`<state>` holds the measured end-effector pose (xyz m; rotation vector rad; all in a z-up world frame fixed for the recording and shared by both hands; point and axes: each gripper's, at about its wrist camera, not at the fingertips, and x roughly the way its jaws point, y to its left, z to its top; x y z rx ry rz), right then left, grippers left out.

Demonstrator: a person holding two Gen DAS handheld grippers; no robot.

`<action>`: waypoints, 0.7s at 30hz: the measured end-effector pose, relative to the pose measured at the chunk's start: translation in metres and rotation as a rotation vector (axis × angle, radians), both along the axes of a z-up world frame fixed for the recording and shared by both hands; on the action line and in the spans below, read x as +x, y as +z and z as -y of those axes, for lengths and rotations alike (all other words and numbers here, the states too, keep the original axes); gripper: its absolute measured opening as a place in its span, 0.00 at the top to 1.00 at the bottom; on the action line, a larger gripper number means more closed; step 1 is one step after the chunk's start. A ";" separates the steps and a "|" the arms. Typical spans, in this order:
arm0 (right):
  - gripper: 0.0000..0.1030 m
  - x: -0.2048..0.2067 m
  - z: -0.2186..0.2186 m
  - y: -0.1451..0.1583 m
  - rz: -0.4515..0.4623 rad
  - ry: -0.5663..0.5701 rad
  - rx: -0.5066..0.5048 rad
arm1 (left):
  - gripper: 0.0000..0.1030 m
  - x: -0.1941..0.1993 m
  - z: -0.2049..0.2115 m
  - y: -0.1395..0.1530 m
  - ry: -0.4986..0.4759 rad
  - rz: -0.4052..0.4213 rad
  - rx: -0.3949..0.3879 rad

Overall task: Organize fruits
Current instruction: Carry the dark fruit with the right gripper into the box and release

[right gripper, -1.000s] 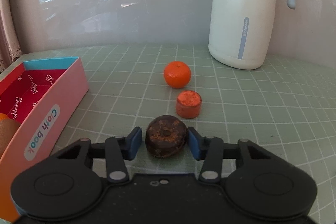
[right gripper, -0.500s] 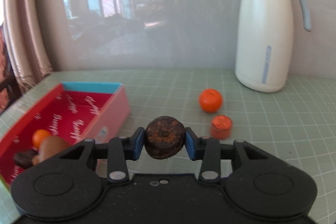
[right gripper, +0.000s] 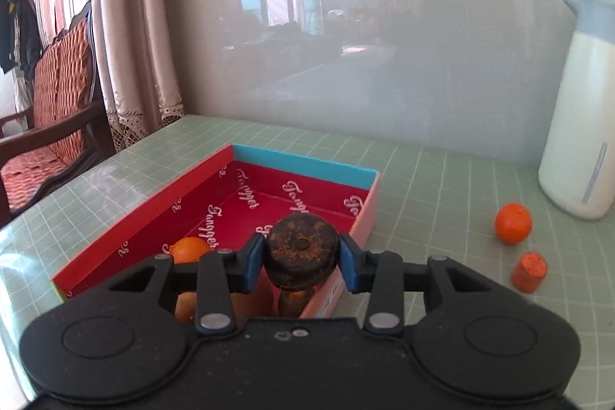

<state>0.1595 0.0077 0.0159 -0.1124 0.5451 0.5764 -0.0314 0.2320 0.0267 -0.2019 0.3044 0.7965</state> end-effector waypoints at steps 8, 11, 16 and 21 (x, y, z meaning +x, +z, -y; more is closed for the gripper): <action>0.67 0.000 -0.021 0.003 0.015 0.043 -0.005 | 0.00 0.001 -0.002 -0.001 0.005 -0.013 0.007; 0.65 -0.001 -0.017 0.004 0.005 0.062 0.023 | 0.00 0.002 -0.001 -0.001 0.001 -0.014 0.005; 0.65 -0.007 -0.019 0.010 0.006 0.113 0.073 | 0.00 0.004 0.005 0.000 -0.010 -0.018 0.022; 0.61 -0.012 -0.015 0.017 0.070 0.061 0.032 | 0.00 0.005 0.006 0.000 -0.012 -0.017 0.015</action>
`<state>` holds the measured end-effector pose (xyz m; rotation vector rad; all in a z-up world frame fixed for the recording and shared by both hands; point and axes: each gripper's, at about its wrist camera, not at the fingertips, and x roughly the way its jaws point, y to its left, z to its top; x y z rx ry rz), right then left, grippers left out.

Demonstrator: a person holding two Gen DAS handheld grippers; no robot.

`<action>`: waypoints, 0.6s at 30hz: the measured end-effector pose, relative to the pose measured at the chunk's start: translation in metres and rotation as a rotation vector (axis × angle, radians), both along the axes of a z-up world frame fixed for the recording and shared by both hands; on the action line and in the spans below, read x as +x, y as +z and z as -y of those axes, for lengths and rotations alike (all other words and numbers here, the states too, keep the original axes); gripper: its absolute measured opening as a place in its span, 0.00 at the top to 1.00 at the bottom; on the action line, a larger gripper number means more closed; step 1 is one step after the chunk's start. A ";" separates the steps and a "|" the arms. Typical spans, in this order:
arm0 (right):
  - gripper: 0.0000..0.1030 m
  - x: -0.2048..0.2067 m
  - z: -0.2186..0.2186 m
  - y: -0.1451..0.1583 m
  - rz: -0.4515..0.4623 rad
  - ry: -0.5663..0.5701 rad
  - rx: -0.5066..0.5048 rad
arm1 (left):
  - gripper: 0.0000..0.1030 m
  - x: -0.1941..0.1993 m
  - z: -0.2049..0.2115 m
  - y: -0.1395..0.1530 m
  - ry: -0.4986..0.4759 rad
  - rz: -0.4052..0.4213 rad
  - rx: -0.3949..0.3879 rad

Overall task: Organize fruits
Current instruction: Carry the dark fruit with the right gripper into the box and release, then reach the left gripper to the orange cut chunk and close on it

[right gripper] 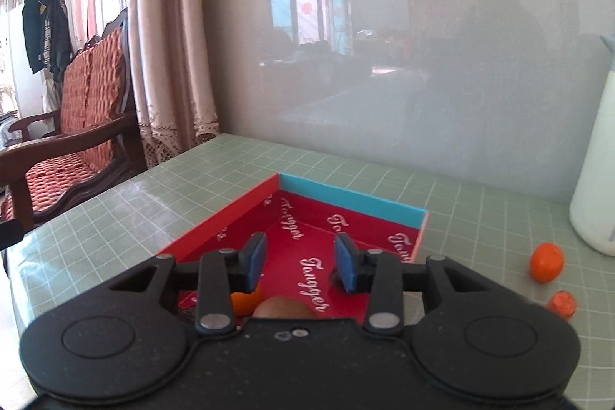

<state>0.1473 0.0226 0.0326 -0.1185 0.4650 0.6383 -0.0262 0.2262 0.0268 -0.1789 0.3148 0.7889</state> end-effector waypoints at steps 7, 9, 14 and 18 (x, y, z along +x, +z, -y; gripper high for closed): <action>0.31 -0.004 0.021 0.003 0.069 -0.103 -0.041 | 0.00 0.008 0.015 0.002 -0.034 -0.002 0.007; 0.20 -0.004 0.029 0.003 0.073 -0.127 -0.042 | 0.00 0.011 0.022 0.002 -0.049 -0.002 0.012; 0.06 -0.009 0.052 0.002 0.093 -0.190 -0.069 | 0.00 0.021 0.044 0.003 -0.106 0.001 0.035; 0.02 -0.011 0.067 0.002 0.104 -0.230 -0.090 | 0.00 0.030 0.067 0.004 -0.169 0.004 0.066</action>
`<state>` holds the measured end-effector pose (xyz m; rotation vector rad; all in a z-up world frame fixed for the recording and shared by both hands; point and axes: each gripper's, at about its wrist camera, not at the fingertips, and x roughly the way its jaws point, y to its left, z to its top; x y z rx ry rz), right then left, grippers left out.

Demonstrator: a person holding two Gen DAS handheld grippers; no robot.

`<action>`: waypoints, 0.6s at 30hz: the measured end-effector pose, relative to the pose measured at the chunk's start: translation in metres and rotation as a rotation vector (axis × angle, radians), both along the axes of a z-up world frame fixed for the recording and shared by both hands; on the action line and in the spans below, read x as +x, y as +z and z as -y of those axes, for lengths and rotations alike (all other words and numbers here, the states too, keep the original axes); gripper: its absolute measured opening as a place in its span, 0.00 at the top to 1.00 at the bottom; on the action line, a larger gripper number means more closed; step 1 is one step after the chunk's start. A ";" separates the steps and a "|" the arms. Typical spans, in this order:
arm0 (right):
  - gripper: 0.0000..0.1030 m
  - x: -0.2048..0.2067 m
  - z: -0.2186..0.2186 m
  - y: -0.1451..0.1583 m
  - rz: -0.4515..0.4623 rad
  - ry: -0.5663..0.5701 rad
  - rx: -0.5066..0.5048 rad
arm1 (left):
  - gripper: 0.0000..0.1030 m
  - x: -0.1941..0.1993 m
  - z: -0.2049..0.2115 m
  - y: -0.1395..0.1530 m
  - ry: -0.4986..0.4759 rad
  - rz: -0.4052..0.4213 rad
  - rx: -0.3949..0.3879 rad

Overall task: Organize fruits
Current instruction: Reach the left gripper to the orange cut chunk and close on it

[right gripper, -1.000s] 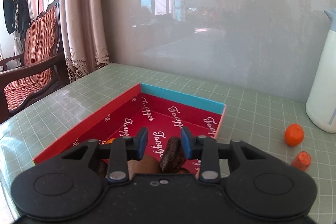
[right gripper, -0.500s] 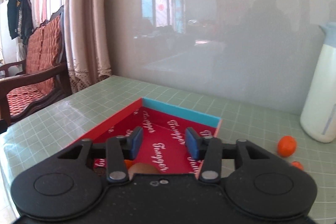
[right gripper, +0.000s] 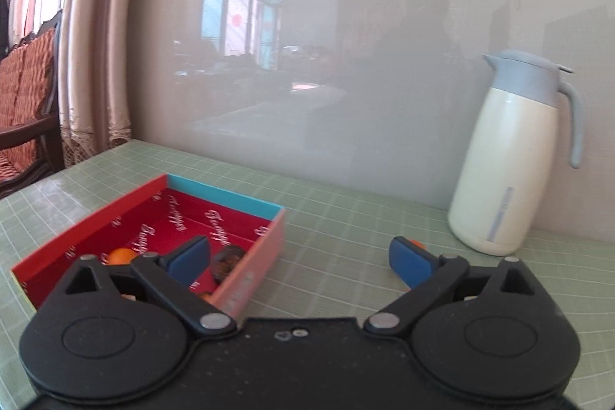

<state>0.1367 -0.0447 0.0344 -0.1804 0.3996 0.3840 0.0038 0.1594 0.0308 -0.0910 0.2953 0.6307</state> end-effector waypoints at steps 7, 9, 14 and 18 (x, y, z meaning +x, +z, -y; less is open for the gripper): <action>0.00 -0.001 0.061 0.003 0.014 -0.153 -0.003 | 0.00 0.020 0.048 0.000 -0.150 -0.006 0.059; 0.00 -0.001 0.081 0.004 0.010 -0.206 0.019 | 0.00 0.025 0.061 -0.001 -0.192 -0.009 0.067; 0.00 0.003 0.124 0.001 -0.010 -0.339 0.063 | 0.00 0.037 0.094 -0.003 -0.304 -0.024 0.097; 0.00 0.000 0.144 -0.001 -0.011 -0.383 0.063 | 0.00 0.049 0.121 -0.005 -0.385 -0.052 0.123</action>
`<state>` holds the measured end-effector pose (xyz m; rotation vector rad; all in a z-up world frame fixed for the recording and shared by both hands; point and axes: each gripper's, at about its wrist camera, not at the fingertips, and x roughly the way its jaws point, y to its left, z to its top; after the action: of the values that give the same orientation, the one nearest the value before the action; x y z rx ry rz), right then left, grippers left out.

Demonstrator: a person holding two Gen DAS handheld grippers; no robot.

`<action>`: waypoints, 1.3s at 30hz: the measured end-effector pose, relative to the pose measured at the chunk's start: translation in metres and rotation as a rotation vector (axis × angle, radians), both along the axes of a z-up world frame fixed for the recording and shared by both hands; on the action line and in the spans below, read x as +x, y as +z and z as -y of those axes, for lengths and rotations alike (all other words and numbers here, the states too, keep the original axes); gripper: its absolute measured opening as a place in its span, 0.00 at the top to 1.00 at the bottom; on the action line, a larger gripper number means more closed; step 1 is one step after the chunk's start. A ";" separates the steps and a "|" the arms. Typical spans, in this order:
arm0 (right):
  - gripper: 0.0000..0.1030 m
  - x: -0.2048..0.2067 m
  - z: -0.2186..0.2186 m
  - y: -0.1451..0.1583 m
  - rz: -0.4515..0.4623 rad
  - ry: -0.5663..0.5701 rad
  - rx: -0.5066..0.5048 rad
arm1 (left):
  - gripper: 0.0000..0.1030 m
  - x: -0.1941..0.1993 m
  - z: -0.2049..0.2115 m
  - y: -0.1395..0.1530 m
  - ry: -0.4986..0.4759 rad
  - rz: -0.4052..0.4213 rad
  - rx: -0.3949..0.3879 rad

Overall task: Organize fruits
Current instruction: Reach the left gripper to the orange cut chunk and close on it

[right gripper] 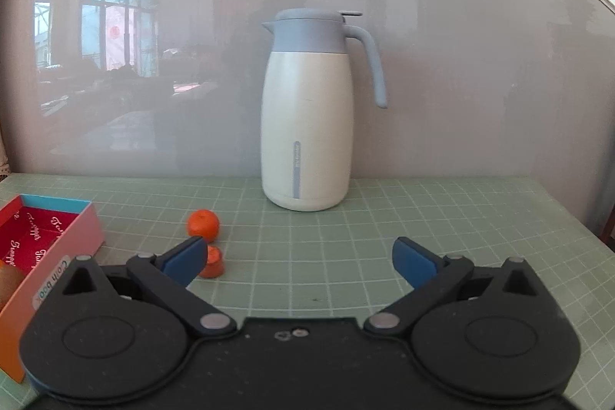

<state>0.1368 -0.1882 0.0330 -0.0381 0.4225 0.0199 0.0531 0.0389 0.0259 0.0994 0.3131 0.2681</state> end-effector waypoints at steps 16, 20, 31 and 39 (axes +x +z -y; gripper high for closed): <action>0.00 -0.014 0.064 -0.009 -0.014 -0.164 -0.010 | 0.00 0.057 0.081 -0.008 -0.146 -0.093 -0.019; 0.00 -0.017 0.078 -0.009 -0.010 -0.201 -0.007 | 0.00 0.076 0.100 -0.012 -0.174 -0.105 -0.004; 0.00 -0.016 0.103 -0.010 -0.008 -0.249 0.041 | 0.01 0.137 0.135 -0.034 -0.183 -0.170 -0.019; 0.00 -0.016 0.109 -0.009 0.001 -0.251 0.046 | 0.27 0.178 0.136 -0.054 -0.187 -0.244 -0.094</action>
<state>0.1213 -0.2971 0.0241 0.0606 0.4230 -0.2172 0.2307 -0.0969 -0.0282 0.0676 0.5546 0.0548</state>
